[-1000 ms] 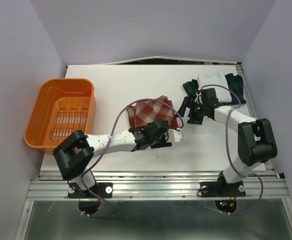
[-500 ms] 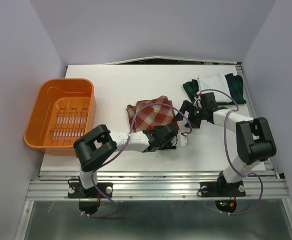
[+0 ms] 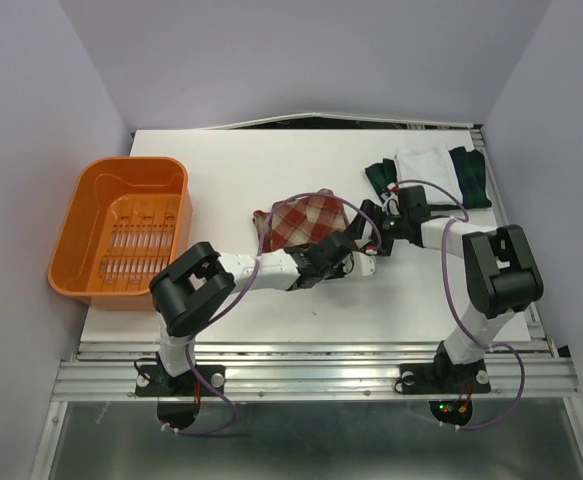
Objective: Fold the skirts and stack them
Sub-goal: Neatly place the folded skirt to the corner
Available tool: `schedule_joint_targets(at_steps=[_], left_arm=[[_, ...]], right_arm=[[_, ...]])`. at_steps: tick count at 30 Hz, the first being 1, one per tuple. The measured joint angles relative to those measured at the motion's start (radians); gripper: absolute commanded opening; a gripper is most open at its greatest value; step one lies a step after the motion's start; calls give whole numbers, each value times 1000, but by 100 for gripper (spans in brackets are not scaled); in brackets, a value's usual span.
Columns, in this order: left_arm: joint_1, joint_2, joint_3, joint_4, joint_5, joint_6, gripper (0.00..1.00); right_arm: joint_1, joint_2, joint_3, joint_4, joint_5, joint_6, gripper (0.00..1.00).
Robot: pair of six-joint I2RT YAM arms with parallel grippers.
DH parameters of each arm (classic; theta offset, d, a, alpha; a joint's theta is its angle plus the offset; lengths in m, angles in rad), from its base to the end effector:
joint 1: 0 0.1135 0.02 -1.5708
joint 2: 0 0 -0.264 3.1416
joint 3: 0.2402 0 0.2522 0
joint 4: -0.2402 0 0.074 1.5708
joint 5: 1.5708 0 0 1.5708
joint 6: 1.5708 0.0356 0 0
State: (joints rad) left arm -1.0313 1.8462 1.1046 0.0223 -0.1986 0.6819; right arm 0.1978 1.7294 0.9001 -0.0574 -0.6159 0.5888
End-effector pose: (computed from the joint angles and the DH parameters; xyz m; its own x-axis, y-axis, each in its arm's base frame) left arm 0.2089 -0.3352 0.1746 0.2193 0.8365 -0.5021 0.8071 0.1336 0.5751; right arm 0.3259 0.0863 0.1542 -0.9198 0.2780 -0.2769 -0.0091 0.6905 0.7233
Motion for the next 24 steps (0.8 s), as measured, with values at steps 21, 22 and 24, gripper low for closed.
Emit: schedule_joint_targets(at_steps=[21, 22, 24], left_arm=[[124, -3, 110, -94, 143, -100, 0], [126, -3, 110, -94, 146, -100, 0], [126, -3, 110, -96, 149, -103, 0]], right_arm=[[0, 136, 29, 155, -185, 188, 100], [-1, 136, 32, 147, -185, 182, 100], [-9, 138, 60, 75, -176, 156, 100]])
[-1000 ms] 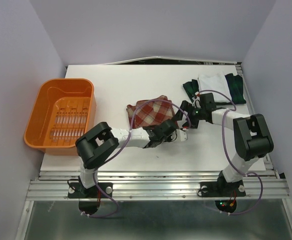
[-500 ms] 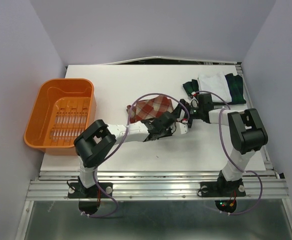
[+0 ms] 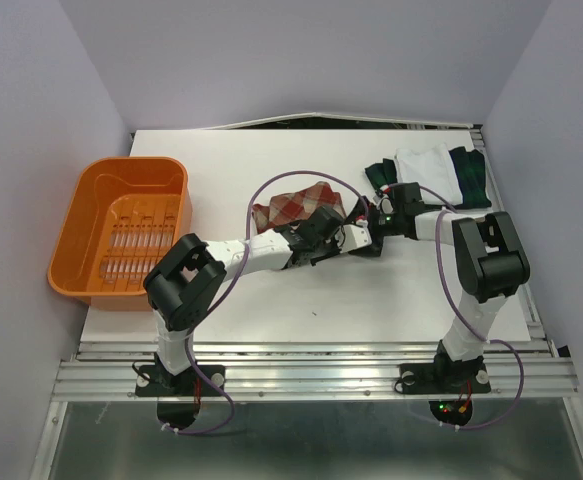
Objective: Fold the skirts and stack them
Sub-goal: Neatly place the folded skirt to the corner
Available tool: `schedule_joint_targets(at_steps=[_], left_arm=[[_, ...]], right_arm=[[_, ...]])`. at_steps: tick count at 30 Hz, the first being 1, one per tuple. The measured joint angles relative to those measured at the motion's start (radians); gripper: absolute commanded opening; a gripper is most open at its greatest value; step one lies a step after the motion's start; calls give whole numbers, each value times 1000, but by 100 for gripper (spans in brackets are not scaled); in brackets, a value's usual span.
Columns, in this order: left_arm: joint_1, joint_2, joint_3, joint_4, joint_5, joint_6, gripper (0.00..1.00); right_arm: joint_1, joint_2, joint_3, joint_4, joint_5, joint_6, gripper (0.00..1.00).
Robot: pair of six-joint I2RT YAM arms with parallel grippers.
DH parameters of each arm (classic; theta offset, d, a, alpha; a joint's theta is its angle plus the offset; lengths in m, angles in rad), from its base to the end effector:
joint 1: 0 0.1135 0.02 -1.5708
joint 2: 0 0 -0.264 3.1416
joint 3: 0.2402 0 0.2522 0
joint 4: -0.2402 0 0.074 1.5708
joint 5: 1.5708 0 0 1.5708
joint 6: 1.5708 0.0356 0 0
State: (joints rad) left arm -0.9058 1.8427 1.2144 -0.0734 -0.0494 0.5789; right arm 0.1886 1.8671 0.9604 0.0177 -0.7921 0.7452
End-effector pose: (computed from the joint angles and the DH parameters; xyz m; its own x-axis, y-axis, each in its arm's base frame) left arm 0.2532 -0.3200 0.2016 0.0839 0.7786 -0.6219 0.8563 0.2628 0.4445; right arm 0.3466 0.0920 0.1332 -0.9486 0.3038 -0.0884 0.0966 0.5439 0.8335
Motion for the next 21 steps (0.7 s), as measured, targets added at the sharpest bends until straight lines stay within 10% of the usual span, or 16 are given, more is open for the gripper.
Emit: schedule_joint_targets(at_steps=[8, 21], left_arm=[[7, 0, 0, 0, 23, -7, 0], [31, 0, 56, -31, 105, -26, 0]], right_arm=[[-51, 2, 71, -157, 13, -14, 100], [3, 47, -6, 95, -38, 169, 99]])
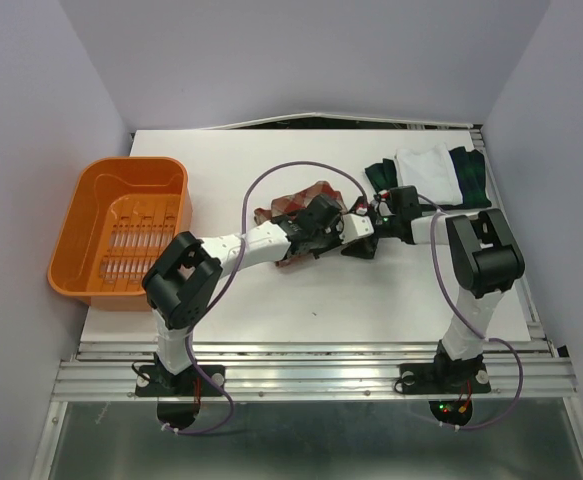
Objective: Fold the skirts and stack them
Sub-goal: Neatly place the folded skirt to the corner
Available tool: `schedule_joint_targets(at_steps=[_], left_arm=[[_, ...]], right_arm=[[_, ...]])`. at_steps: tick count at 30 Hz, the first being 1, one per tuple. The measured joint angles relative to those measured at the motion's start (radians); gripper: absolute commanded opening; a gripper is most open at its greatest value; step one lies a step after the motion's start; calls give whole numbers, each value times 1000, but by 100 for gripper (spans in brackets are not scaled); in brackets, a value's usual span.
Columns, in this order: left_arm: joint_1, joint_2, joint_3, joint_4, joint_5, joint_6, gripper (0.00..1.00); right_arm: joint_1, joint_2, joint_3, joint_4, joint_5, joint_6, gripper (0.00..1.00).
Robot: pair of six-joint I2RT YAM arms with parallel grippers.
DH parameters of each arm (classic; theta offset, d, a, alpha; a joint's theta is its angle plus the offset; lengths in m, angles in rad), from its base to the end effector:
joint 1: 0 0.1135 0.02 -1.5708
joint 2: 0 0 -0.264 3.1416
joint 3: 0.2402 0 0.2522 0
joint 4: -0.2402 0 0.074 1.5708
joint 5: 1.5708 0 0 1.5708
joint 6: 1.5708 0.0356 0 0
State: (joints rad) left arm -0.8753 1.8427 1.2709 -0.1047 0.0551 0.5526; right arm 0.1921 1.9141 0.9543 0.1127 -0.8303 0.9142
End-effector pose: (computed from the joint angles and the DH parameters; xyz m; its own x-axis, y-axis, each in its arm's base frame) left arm 0.2643 -0.3197 0.2171 0.0754 0.7276 -0.6818 0.8865 0.2642 0.3800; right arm 0.3517 0.0952 0.1224 -0.9310 0.3633 0.0339 0.2112 0.4606 0.8621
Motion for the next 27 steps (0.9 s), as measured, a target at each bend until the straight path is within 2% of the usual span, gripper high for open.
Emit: schedule_joint_targets(at_steps=[9, 12, 13, 15, 17, 18, 19, 20, 21, 23, 24, 27], left_arm=[[26, 0, 32, -21, 44, -19, 0], [26, 0, 32, -21, 47, -19, 0], [26, 0, 32, -20, 47, -19, 0], [26, 0, 32, -19, 47, -19, 0], [26, 2, 32, -18, 46, -19, 0], [27, 4, 32, -17, 46, -19, 0], [27, 6, 32, -13, 45, -19, 0], [27, 8, 32, -13, 45, -19, 3], [27, 10, 32, -14, 44, -19, 22], [28, 11, 32, -15, 44, -23, 44], [28, 11, 32, -14, 45, -25, 48], [28, 6, 32, -17, 48, -40, 50]], right_arm=[[6, 4, -3, 125, 118, 50, 81], [6, 16, -3, 180, 159, 55, 67], [6, 21, -3, 190, 172, 57, 58], [6, 32, -3, 214, 193, 61, 47], [8, 39, -3, 234, 200, 55, 20], [9, 41, -3, 237, 201, 51, 20], [12, 41, -3, 241, 201, 42, 6], [14, 41, -3, 241, 203, 27, 2], [18, 41, -1, 239, 208, 10, 1], [20, 40, 4, 224, 212, -39, 1], [20, 38, 16, 202, 219, -72, 1], [22, 27, 87, 112, 277, -202, 1]])
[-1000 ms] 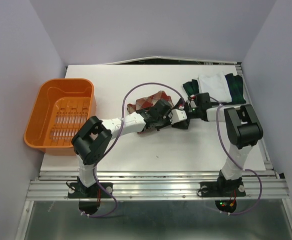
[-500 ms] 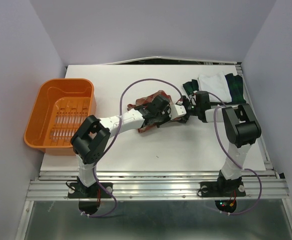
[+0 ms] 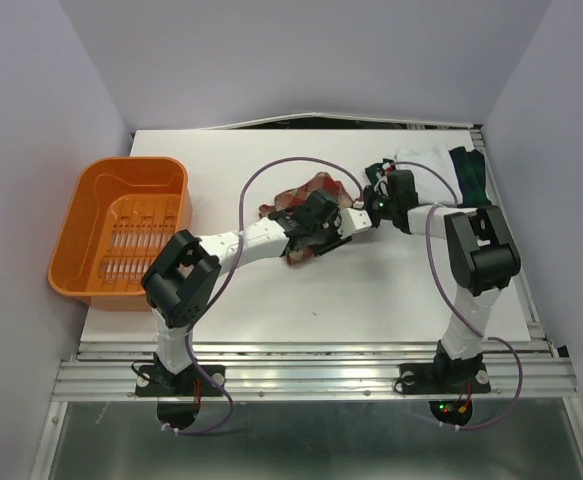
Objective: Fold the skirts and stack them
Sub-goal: Neatly place the folded skirt to the corner
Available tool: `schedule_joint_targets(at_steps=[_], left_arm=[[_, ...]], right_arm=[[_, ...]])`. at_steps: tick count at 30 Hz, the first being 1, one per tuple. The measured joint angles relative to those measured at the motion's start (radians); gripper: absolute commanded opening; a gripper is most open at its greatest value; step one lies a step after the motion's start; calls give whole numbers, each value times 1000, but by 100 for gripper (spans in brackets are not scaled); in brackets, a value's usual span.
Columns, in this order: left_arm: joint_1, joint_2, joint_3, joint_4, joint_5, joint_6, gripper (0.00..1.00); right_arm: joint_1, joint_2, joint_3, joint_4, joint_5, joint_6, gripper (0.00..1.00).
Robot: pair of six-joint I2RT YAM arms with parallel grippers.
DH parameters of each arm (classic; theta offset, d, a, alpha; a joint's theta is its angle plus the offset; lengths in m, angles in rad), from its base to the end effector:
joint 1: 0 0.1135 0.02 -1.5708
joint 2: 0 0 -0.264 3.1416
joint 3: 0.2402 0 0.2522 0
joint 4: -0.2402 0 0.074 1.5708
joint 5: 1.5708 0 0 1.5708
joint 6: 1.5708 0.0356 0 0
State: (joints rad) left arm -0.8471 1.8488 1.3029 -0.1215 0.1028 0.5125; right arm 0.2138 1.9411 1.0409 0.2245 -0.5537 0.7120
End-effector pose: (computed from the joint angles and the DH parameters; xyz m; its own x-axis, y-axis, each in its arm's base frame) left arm 0.2746 -0.3163 0.2237 0.0345 0.6976 -0.7157 0.8971 0.2940 0.3298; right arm 0.3832 0.1023 0.1398 -0.8426 0.3857 -0.3758 -0.0408 0.6501 0.7588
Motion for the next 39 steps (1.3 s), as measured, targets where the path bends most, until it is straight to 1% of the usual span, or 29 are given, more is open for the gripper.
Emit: schedule_joint_targets(at_steps=[1, 2, 3, 4, 5, 10, 14, 17, 23, 30, 39], left_arm=[[0, -2, 0, -3, 0, -8, 51], [0, -10, 0, -6, -2, -16, 51], [2, -23, 0, -8, -3, -24, 62], [5, -37, 0, -13, -6, -26, 72], [8, -56, -1, -16, -9, -35, 72], [56, -172, -1, -31, -11, -48, 73], [118, -231, -1, -49, -13, -48, 73], [152, -242, -10, -59, -9, -47, 74], [157, -243, -42, -103, 18, -47, 73], [157, -243, -42, -109, 27, -42, 73], [157, -243, -42, -115, 28, -39, 73]], right_arm=[[0, -8, 37, -49, 31, -69, 1], [-1, -12, 60, -71, 45, -90, 1], [-2, -23, 103, -119, 76, -150, 1], [-2, -34, 142, -158, 106, -211, 1], [-2, -45, 177, -193, 133, -266, 1], [-5, -106, 293, -310, 225, -482, 1], [-24, -135, 334, -390, 255, -640, 1], [-54, -135, 363, -449, 258, -718, 1], [-119, -134, 474, -574, 257, -872, 1], [-145, -130, 626, -657, 257, -945, 1], [-151, -76, 816, -761, 241, -962, 1]])
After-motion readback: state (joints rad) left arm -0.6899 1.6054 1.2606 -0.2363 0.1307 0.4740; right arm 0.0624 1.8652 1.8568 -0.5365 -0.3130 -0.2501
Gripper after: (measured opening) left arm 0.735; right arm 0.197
